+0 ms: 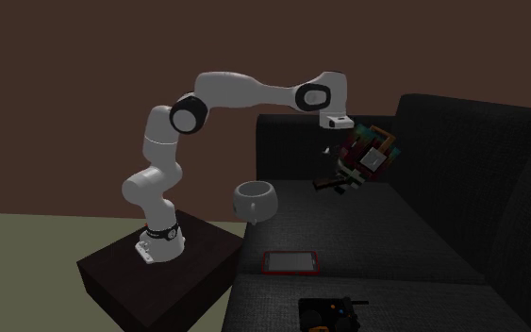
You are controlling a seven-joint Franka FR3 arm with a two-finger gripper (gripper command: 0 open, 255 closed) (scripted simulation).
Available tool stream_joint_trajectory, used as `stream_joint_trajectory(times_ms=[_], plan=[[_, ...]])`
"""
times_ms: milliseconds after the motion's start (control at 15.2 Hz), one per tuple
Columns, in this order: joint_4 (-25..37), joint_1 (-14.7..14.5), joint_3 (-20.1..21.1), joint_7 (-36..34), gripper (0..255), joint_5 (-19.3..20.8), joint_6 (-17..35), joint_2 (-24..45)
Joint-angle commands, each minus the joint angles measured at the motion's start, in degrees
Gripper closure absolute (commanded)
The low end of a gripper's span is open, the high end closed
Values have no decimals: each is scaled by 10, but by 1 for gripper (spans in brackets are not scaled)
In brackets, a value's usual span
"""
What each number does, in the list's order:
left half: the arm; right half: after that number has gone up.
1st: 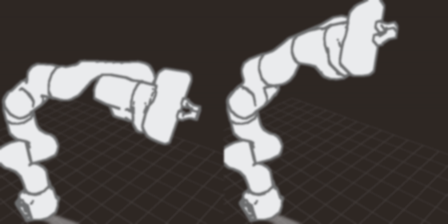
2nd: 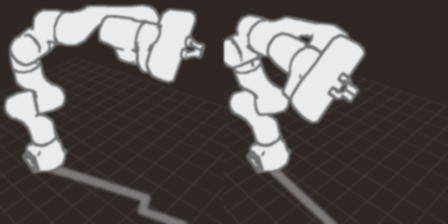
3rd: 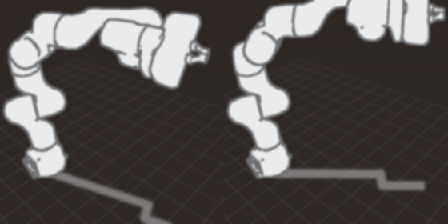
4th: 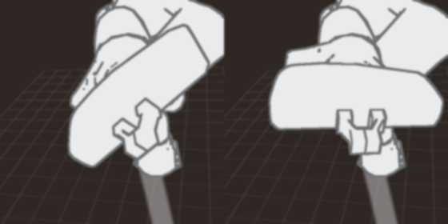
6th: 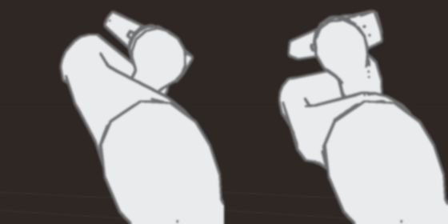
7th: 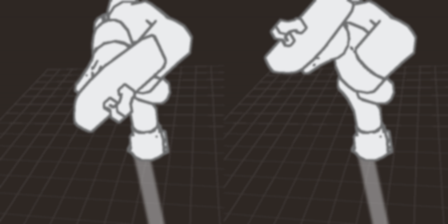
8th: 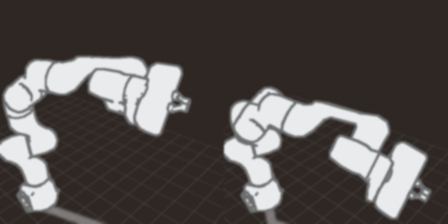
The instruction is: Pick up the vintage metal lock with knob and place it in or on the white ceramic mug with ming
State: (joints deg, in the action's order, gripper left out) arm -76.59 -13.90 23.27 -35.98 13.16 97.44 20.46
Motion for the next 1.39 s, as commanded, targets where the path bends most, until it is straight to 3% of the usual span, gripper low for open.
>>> stream_joint_trajectory(times_ms=[0,924,1122,1320], plan=[[22,-2,0,2,255,1,-18,4],[200,-35,-1,12,255,20,-149,53],[50,15,4,26,255,-21,-98,-54],[-59,47,-1,51,255,-57,-68,-142]])
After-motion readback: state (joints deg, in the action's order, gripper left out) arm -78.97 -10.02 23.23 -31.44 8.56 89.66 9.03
